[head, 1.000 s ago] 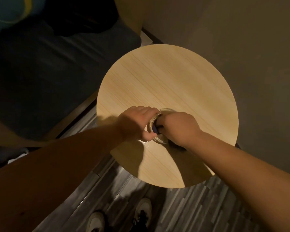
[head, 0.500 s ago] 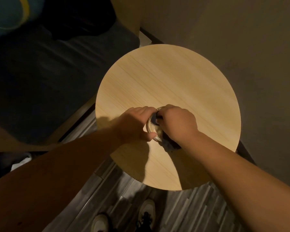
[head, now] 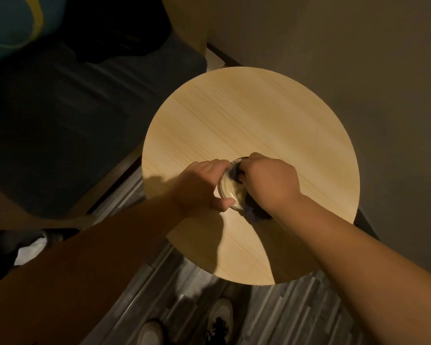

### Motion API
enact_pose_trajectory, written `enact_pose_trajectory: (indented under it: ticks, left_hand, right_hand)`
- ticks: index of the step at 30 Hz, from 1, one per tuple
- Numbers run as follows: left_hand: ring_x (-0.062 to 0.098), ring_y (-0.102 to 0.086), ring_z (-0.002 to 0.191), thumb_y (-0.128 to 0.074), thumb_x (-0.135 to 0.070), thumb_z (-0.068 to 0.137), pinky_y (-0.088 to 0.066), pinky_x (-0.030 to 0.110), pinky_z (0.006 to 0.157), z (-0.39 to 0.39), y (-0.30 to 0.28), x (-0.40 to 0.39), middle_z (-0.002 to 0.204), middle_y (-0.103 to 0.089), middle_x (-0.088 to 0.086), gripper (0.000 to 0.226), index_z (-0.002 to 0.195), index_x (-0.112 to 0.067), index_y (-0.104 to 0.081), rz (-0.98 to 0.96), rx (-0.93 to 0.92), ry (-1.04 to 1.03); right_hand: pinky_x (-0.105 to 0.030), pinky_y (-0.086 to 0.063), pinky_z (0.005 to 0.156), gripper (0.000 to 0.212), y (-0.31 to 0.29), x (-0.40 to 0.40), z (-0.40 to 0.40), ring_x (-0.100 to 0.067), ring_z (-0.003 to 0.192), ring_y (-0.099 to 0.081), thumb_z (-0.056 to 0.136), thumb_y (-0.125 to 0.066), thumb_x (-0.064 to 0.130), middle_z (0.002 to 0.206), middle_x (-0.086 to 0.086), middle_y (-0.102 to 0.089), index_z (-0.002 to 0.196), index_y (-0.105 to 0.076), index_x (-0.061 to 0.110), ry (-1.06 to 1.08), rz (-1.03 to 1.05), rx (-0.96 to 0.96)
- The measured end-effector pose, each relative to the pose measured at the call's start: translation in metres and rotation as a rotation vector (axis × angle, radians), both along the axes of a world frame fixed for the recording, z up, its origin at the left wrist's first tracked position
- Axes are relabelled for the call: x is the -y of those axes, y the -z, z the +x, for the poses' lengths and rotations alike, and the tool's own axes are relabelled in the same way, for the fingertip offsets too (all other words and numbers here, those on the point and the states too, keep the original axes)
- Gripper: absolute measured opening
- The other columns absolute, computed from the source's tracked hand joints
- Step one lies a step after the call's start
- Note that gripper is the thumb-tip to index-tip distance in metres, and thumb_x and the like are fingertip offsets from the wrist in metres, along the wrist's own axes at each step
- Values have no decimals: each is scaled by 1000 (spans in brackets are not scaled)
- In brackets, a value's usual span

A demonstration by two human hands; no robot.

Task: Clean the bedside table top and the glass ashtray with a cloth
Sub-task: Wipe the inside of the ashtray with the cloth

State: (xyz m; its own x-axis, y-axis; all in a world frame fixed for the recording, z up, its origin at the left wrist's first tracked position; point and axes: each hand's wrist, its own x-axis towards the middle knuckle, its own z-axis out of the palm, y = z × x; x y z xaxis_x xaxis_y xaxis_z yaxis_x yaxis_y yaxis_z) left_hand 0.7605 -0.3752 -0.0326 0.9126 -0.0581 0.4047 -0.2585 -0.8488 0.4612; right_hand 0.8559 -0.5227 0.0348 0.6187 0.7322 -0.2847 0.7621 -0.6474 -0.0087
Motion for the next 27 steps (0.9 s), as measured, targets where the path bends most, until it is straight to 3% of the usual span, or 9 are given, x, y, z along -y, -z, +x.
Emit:
enact_pose_trajectory:
  ticks: [4, 8, 13, 15, 17, 19, 22, 24, 27]
  left_hand:
    - [22, -61, 68, -61, -47, 71, -45, 27, 56, -2, 2, 5, 84, -67, 8, 56, 104, -1, -65, 80, -9, -43]
    - [21, -59, 65, -61, -47, 72, -43, 29, 54, -1, 3, 8, 80, -65, 5, 52, 101, -3, -65, 79, -13, -60]
    - [20, -61, 70, -59, -54, 79, -41, 23, 60, 1, 0, 1, 85, -65, 8, 60, 107, -1, -62, 11, -30, -22]
    - [21, -62, 71, -64, -47, 72, -45, 24, 59, 0, 2, 4, 88, -67, 8, 58, 108, -1, -63, 47, -36, -32]
    - [21, -61, 70, -64, -44, 69, -45, 28, 57, -1, 1, 8, 87, -67, 6, 56, 107, -3, -64, 77, -45, -73]
    - [22, -60, 67, -62, -44, 68, -42, 28, 55, -1, -1, 10, 83, -66, 5, 54, 104, -3, -64, 66, -44, -87]
    - [23, -60, 65, -58, -48, 72, -44, 29, 55, -2, -1, 7, 80, -64, 6, 56, 103, -2, -63, 50, -49, -61]
    - [23, -61, 68, -59, -51, 72, -48, 31, 56, -1, 0, 5, 83, -64, 7, 59, 105, -2, -62, 35, -70, -58]
    - [24, -63, 70, -59, -50, 70, -49, 31, 56, 0, 0, 6, 85, -67, 9, 61, 106, -1, -62, 62, -83, -62]
  right_hand:
    - [-37, -53, 59, 22, -11, 25, -14, -23, 68, -59, 69, -73, 29, 78, 12, -44, 88, -61, 29, -34, -102, -106]
    - [-29, -40, 51, 21, -7, 12, -16, -19, 66, -56, 69, -70, 20, 73, 9, -46, 77, -56, 32, -97, -54, -189]
    - [-30, -49, 54, 16, -5, 7, -2, -22, 69, -55, 82, -63, 22, 94, 5, -53, 97, -61, 26, -1, -31, 33]
    - [-31, -50, 57, 14, -17, 19, -9, -21, 66, -57, 76, -67, 23, 83, 7, -55, 81, -57, 32, 26, -78, -95]
    - [-29, -48, 52, 24, -22, 22, -17, -16, 52, -54, 65, -70, 16, 60, 6, -53, 59, -49, 27, 16, -119, -241]
    - [-28, -48, 48, 30, -18, 14, -16, -16, 45, -49, 58, -70, 14, 53, 5, -47, 50, -43, 24, -40, -102, -261]
    - [-29, -44, 50, 14, -5, 0, -3, -18, 62, -51, 75, -67, 23, 82, 7, -54, 82, -60, 32, -134, -14, -56]
    - [-28, -37, 47, 22, 0, 4, 4, -19, 65, -47, 80, -65, 26, 93, 4, -53, 101, -61, 25, -126, -67, 78]
    - [-26, -32, 46, 37, -5, 15, 0, -20, 61, -45, 68, -72, 34, 96, 2, -51, 99, -58, 19, -100, -207, 100]
